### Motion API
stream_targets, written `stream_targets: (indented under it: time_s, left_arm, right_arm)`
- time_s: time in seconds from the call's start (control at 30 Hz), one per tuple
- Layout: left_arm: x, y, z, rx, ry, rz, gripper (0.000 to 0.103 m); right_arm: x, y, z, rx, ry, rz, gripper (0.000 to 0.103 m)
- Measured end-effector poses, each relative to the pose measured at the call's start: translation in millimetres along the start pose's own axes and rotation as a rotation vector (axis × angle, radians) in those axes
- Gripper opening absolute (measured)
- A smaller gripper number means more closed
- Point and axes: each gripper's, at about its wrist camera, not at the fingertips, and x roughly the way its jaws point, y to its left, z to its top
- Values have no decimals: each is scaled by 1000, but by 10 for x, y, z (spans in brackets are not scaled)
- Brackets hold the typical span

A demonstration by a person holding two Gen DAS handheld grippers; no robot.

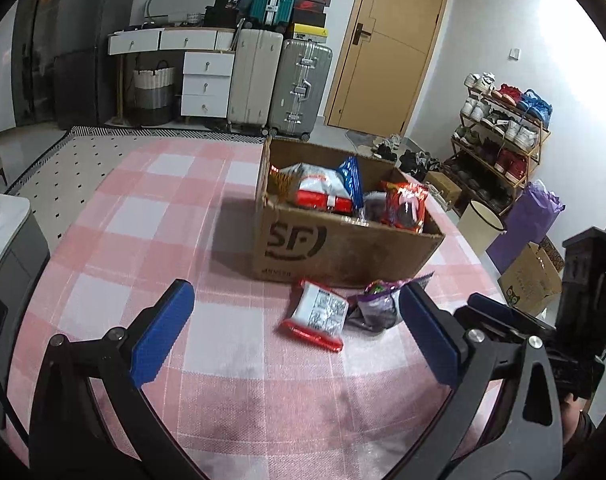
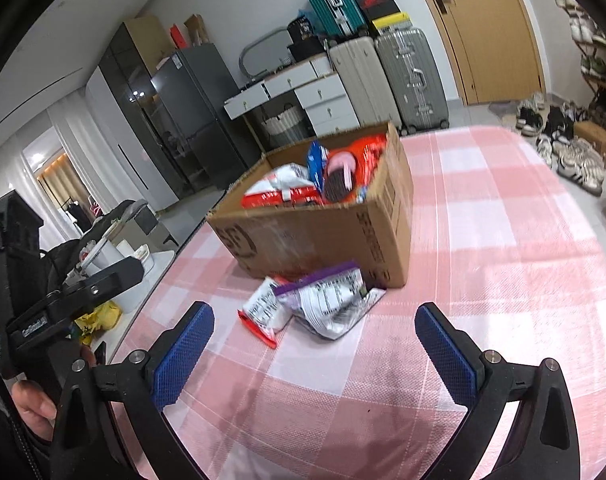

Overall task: Organize snacks
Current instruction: 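Grasp the purple-and-white bag with the right tool while the left tool approaches the purple candy bag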

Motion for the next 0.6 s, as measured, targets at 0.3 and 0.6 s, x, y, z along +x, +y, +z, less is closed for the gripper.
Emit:
stream_targets:
  time_s: [0.3, 0.6]
  left_arm:
    - [170, 47, -170, -5, 54, -6, 102]
    - [290, 128, -266, -20, 87, -7, 102]
  right_arm:
    - [540, -142, 28, 74, 82, 41, 102]
    - [942, -179, 101, 108, 147, 34, 95]
